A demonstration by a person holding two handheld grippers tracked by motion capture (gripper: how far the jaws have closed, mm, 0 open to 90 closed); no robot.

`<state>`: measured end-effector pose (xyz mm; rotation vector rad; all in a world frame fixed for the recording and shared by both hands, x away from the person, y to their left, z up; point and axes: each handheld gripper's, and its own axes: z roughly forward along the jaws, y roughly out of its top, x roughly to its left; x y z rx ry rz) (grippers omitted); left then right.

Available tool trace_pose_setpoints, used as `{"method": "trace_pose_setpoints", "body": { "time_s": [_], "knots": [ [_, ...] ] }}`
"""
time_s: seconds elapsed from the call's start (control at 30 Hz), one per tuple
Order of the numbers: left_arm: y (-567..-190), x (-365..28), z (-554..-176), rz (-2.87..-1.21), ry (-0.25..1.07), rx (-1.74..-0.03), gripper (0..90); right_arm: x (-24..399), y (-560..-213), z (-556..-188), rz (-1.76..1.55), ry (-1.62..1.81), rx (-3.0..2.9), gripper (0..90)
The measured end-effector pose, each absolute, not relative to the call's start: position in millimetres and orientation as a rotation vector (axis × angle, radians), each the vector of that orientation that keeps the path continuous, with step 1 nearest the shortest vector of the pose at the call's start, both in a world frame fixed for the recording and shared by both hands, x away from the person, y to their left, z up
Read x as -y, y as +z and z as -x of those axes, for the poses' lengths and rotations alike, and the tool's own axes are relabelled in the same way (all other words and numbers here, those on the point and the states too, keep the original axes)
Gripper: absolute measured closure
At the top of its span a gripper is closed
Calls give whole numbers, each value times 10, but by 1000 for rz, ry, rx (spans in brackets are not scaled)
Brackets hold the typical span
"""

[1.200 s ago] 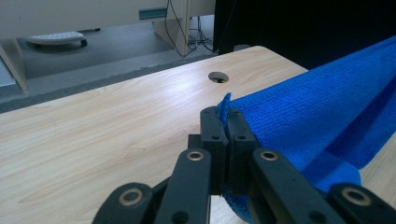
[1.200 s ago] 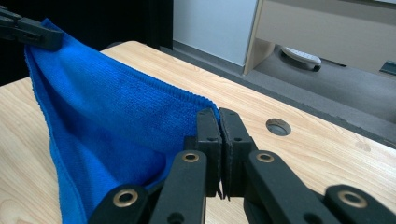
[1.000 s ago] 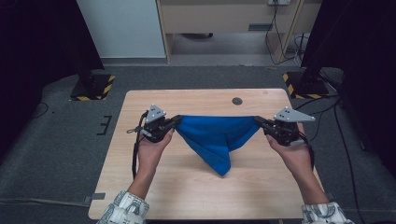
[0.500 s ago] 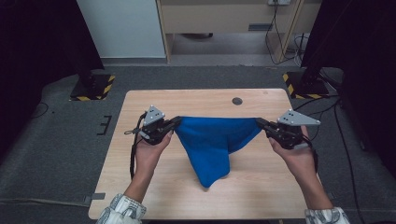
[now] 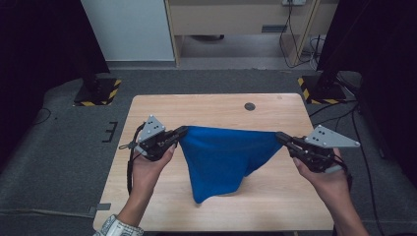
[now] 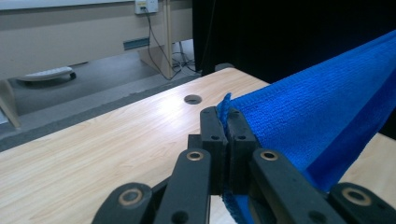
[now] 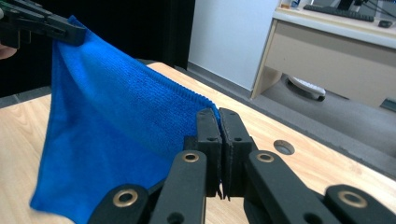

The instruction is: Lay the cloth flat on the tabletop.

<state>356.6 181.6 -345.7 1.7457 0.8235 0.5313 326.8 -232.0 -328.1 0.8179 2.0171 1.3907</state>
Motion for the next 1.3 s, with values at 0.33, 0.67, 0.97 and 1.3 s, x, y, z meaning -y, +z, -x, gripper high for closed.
{"method": "trace_pose_setpoints", "body": {
  "time_s": [0.33, 0.67, 0.97, 1.3],
  "knots": [
    [-3591, -1763, -3909, -1793, 493, -890, 875, 2303, -3261, -3643, -871, 1331, -2067, 878],
    [-4068, -1721, -4410, -1799, 462, -1015, 874, 2216, -3942, -4345, -999, 1225, -2159, 878],
    [-4209, -1690, -4615, -1783, 474, -1069, 873, 2168, -4200, -4574, -1059, 1190, -2162, 878],
    [-4271, -1668, -4721, -1791, 495, -1087, 873, 2166, -4296, -4726, -1108, 1208, -2126, 877]
  ]
}}
